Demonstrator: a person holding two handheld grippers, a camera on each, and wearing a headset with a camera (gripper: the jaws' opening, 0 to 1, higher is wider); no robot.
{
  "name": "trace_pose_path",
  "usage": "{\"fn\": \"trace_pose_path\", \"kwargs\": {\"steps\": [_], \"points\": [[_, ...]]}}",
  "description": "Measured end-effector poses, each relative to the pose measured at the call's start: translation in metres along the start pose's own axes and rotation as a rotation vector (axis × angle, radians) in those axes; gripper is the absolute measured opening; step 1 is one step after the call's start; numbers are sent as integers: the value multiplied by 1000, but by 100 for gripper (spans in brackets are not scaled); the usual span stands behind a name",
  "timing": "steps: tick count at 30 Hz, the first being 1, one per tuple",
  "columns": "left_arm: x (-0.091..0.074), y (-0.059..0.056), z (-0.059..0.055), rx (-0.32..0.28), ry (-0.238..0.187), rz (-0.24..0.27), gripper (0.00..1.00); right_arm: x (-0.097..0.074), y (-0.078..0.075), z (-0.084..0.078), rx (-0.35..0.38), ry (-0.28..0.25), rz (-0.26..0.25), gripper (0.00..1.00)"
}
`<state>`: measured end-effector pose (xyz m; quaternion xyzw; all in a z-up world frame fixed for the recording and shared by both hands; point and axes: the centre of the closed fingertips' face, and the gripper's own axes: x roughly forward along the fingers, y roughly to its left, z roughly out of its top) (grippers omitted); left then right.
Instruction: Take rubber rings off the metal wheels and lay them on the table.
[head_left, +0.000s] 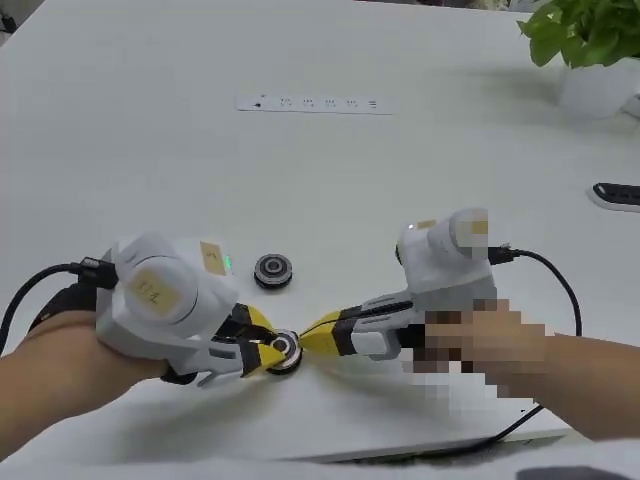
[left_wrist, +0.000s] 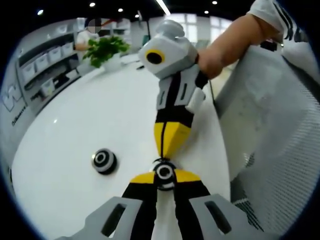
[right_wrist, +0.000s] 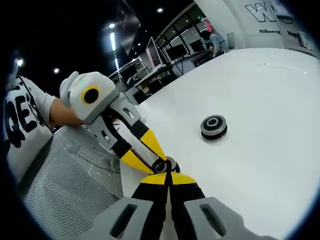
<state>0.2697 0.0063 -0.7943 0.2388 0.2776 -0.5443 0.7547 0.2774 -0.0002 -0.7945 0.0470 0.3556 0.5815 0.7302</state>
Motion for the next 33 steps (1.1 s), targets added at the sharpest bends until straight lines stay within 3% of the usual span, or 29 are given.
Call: {"fn": "trace_pose_path", "kwargs": {"steps": [20, 22, 24, 33], "points": [[0, -1, 0, -4, 8, 2, 12, 6, 14, 5, -14, -6, 38, 0], [0, -1, 0, -1, 8, 4, 12, 9, 31, 12, -3, -34, 119, 0], [0, -1, 0, 0, 7, 5, 12, 11, 28, 6, -88, 16, 78, 0], [0, -2, 0, 13, -4, 4, 12, 3, 14, 10, -54, -28, 40, 0]]}}
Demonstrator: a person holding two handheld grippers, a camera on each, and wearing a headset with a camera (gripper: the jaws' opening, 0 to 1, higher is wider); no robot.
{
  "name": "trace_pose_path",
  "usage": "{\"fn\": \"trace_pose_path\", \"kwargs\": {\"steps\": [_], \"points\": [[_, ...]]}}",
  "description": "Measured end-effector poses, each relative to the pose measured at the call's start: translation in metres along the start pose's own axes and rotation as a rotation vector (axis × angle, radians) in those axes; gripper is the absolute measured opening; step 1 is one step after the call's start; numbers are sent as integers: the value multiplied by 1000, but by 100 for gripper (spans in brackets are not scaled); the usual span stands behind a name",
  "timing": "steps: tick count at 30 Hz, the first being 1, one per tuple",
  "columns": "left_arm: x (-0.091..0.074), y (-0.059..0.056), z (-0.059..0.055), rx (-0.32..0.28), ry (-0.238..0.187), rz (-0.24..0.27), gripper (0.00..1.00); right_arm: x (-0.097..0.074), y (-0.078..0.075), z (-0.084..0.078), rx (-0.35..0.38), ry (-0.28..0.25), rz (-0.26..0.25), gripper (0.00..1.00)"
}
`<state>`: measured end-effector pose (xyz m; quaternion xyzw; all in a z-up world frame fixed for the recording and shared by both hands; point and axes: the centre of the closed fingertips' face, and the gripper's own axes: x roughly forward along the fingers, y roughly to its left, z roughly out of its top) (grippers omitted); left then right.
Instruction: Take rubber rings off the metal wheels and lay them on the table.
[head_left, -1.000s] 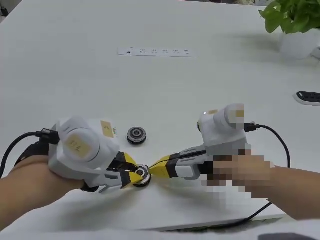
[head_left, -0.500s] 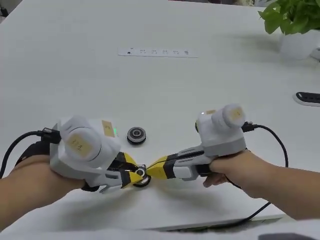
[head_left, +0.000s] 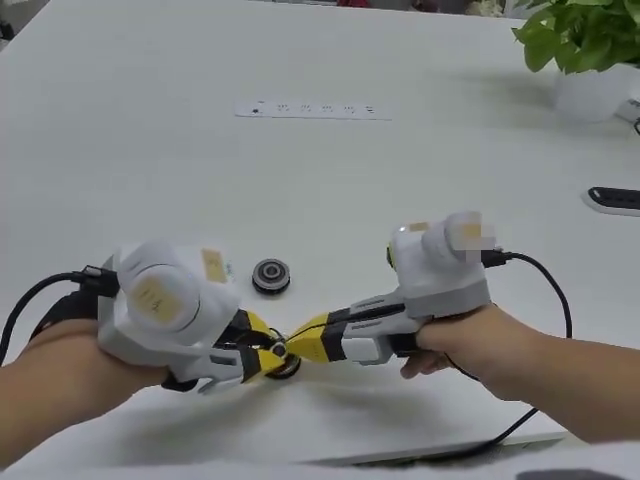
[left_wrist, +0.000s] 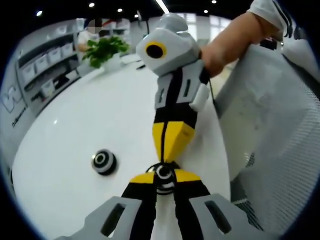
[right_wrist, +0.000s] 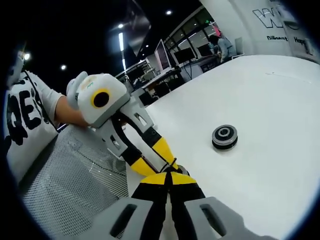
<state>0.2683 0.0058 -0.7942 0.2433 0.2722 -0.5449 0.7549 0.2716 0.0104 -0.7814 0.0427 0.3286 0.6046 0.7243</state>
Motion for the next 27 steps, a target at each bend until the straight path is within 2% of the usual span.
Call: {"fn": "trace_pose_path", "kwargs": {"steps": [4, 9, 18, 24, 27], "points": [[0, -1, 1, 0, -14, -2, 13, 0, -2, -2, 1, 5, -4, 0], [-1, -3, 2, 31, -14, -14, 13, -2, -1, -1, 9, -1, 2, 0], [-8, -5, 10, 5, -51, -36, 15, -5, -1, 4, 17, -21, -1, 0], [-17, -4, 12, 6, -56, -39, 20, -7, -1, 6, 25, -30, -3, 0], [-24, -3, 17, -10, -80, -36, 21, -7, 1, 9, 27, -37, 2, 0]]}}
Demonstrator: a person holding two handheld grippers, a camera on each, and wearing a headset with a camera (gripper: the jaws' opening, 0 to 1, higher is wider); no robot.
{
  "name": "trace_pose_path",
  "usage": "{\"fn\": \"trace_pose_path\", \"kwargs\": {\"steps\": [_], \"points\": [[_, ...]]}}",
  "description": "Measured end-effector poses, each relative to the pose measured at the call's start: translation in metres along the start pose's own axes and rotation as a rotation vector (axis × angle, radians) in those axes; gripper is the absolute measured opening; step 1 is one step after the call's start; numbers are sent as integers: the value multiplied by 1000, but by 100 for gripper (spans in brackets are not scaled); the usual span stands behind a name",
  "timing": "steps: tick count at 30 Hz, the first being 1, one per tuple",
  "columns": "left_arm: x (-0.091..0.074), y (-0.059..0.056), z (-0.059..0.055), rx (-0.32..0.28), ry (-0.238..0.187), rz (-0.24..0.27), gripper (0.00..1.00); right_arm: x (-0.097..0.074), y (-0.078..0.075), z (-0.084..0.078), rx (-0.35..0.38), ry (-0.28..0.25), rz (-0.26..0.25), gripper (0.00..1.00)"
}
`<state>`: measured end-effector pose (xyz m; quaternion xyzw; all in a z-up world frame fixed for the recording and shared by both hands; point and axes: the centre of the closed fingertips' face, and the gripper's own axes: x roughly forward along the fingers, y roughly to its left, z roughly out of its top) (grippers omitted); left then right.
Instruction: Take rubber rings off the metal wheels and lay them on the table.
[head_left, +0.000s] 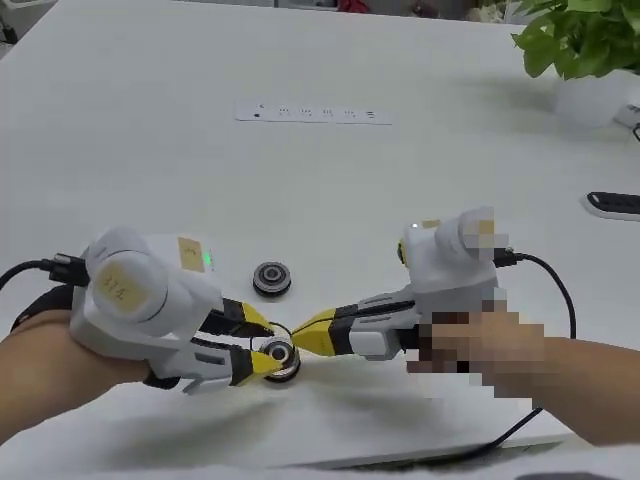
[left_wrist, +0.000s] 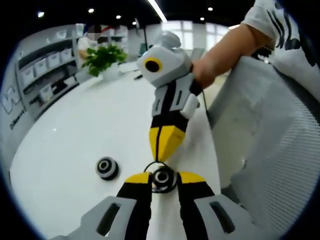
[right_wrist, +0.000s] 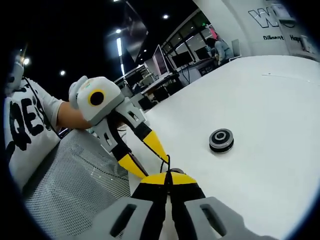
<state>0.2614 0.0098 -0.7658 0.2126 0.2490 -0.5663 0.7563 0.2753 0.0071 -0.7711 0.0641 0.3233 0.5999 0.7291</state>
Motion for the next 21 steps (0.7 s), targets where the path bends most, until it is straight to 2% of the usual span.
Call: {"fn": "trace_pose_path", "kwargs": {"steps": [6, 21], "points": [[-11, 2, 3, -4, -18, 19, 26, 0, 1, 1, 4, -2, 4, 0], [-42, 7, 8, -57, -75, 70, 43, -4, 10, 14, -3, -23, 24, 0]]}}
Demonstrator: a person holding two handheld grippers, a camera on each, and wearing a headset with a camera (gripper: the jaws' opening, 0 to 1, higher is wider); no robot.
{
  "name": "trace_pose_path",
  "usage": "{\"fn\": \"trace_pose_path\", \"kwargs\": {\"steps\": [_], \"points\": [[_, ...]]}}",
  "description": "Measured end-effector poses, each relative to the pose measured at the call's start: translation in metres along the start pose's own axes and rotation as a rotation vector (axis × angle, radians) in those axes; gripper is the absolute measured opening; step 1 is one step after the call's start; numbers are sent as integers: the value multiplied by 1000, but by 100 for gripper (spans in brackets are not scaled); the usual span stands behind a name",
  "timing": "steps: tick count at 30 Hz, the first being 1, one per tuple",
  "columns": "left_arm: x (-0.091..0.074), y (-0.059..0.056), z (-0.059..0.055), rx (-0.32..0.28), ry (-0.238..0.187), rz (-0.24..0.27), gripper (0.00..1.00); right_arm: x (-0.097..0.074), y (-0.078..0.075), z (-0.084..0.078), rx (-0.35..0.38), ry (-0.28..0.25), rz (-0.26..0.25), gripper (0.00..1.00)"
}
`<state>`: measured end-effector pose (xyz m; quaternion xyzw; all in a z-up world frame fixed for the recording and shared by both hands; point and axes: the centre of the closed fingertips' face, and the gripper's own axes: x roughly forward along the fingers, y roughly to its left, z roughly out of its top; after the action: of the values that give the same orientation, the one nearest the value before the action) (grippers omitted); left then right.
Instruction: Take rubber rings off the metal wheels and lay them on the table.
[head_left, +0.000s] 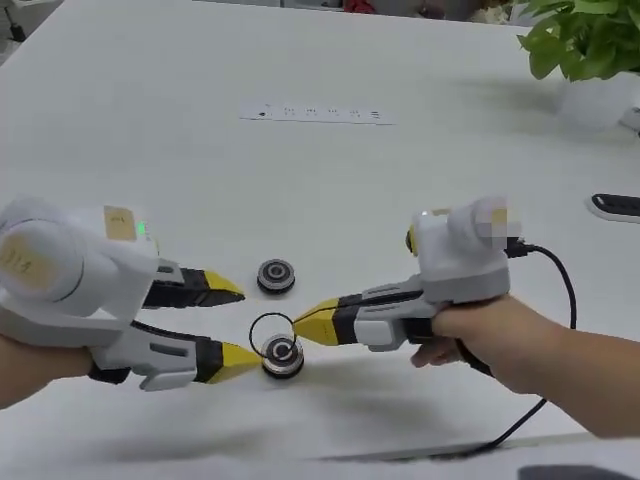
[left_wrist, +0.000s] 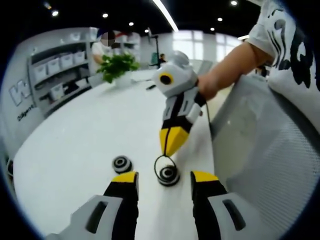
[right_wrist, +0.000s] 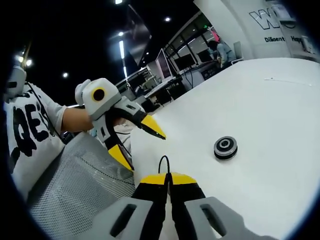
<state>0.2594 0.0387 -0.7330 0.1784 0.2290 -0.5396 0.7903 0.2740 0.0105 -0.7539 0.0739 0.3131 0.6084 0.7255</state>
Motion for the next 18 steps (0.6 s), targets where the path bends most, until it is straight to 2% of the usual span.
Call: {"fn": "trace_pose_path", "kwargs": {"steps": [6, 18], "points": [[-13, 5, 1, -14, -22, 26, 49, 0, 4, 8, -5, -11, 6, 0], [-31, 9, -10, -39, -27, 63, 62, 9, 13, 19, -12, -15, 31, 0]]}}
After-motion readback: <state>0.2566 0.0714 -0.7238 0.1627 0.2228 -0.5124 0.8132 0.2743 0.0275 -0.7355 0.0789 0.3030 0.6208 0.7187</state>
